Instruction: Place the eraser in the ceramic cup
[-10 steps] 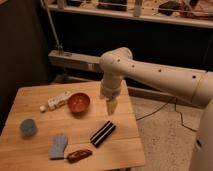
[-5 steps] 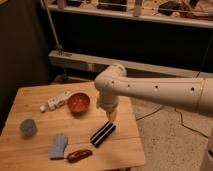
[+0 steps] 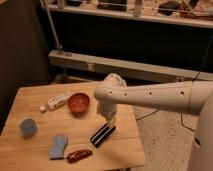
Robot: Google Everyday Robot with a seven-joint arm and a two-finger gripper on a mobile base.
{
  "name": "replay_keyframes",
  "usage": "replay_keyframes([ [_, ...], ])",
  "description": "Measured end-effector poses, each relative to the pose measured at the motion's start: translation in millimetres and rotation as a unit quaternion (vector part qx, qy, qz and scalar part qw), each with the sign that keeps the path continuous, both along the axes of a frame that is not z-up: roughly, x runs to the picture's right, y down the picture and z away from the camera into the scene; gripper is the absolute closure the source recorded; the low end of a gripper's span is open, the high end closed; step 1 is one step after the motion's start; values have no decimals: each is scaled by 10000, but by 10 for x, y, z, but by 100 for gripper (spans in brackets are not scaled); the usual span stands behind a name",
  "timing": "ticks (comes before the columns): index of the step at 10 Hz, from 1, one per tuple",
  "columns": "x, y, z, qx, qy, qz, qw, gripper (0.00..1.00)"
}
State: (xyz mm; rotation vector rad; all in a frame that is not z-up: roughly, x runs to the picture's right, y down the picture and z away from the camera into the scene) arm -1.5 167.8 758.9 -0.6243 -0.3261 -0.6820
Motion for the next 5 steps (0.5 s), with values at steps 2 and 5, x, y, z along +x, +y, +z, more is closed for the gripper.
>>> replay_keyframes([
  [2, 145, 150, 114, -225, -45, -53, 9997, 35],
  [5, 315, 208, 252, -427, -40, -47, 9991, 35],
])
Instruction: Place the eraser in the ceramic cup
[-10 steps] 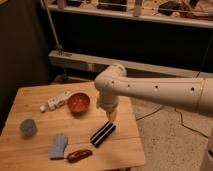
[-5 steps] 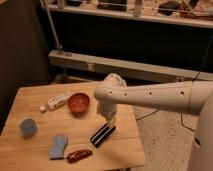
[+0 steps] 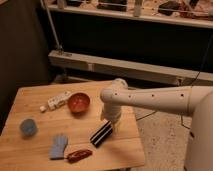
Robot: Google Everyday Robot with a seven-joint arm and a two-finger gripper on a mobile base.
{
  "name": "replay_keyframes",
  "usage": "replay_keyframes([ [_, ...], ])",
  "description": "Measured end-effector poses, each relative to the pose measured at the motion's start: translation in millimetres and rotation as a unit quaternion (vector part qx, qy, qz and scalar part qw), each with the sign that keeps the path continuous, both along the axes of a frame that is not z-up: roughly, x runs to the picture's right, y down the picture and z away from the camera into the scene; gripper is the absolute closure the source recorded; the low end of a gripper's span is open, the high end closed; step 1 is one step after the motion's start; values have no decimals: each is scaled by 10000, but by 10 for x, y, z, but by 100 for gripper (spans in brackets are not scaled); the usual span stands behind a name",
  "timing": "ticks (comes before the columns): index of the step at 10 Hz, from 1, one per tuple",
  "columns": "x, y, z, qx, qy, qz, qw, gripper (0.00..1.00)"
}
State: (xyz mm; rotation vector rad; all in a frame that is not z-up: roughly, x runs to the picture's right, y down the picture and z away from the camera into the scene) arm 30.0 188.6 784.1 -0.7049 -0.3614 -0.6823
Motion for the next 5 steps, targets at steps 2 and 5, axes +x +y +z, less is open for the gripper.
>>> replay_keyframes([
  [2, 53, 65, 90, -152, -44, 12, 9999, 35],
  [5, -20, 169, 195, -348, -140, 64, 9993, 35],
])
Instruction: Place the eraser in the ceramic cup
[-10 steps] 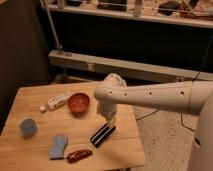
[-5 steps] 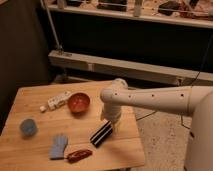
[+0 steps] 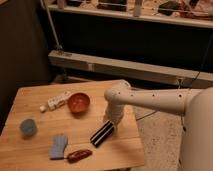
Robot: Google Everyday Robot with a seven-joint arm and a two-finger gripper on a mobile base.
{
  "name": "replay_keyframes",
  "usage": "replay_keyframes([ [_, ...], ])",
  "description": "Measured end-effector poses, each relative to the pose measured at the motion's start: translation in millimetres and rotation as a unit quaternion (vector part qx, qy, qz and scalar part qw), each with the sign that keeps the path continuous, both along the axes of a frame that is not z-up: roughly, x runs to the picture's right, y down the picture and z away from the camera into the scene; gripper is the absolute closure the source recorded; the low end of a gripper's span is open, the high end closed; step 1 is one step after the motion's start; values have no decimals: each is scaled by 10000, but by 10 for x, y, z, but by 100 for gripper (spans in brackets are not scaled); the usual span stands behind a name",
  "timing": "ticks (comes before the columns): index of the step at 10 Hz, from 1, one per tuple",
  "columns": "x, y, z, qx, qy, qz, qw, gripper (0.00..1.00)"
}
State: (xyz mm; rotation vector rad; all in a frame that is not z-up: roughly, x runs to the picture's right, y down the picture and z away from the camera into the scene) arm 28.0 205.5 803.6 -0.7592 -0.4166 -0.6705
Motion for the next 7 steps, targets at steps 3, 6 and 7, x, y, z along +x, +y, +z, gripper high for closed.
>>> replay_keyframes([
  [3, -91, -91, 35, -79, -119, 146, 9998, 35],
  [6, -43, -126, 63, -257, -132, 273, 9992, 35],
  [7, -34, -110, 73, -384, -185, 308, 9986, 35],
])
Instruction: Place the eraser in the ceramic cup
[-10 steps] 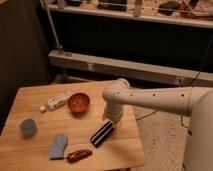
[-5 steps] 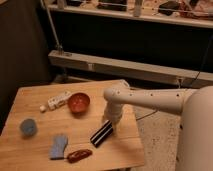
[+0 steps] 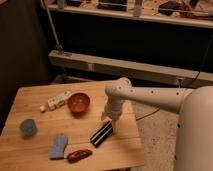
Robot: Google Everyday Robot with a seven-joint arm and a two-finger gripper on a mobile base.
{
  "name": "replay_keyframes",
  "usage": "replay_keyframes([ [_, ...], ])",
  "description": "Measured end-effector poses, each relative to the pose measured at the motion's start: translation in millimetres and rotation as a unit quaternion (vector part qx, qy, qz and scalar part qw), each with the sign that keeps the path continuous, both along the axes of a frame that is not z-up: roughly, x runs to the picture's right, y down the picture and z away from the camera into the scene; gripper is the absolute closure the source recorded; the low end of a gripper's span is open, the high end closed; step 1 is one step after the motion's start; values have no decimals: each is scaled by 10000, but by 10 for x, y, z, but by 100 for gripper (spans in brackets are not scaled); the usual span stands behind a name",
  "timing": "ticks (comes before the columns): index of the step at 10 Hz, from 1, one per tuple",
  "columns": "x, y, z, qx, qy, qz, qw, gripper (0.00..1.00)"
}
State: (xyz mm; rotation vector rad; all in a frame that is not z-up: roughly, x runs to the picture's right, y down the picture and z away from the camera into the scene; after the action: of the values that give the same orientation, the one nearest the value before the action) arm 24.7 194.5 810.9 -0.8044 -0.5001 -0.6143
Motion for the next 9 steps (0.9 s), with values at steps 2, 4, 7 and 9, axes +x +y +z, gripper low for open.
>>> replay_keyframes([
  [2, -7, 49, 9, -247, -148, 46, 9996, 35],
  [4, -27, 125, -2, -599, -414, 171, 9972, 35],
  [7, 51, 111, 91, -825, -594, 319, 9943, 35],
  [9, 101, 57, 155, -832, -629, 362, 9939, 35],
])
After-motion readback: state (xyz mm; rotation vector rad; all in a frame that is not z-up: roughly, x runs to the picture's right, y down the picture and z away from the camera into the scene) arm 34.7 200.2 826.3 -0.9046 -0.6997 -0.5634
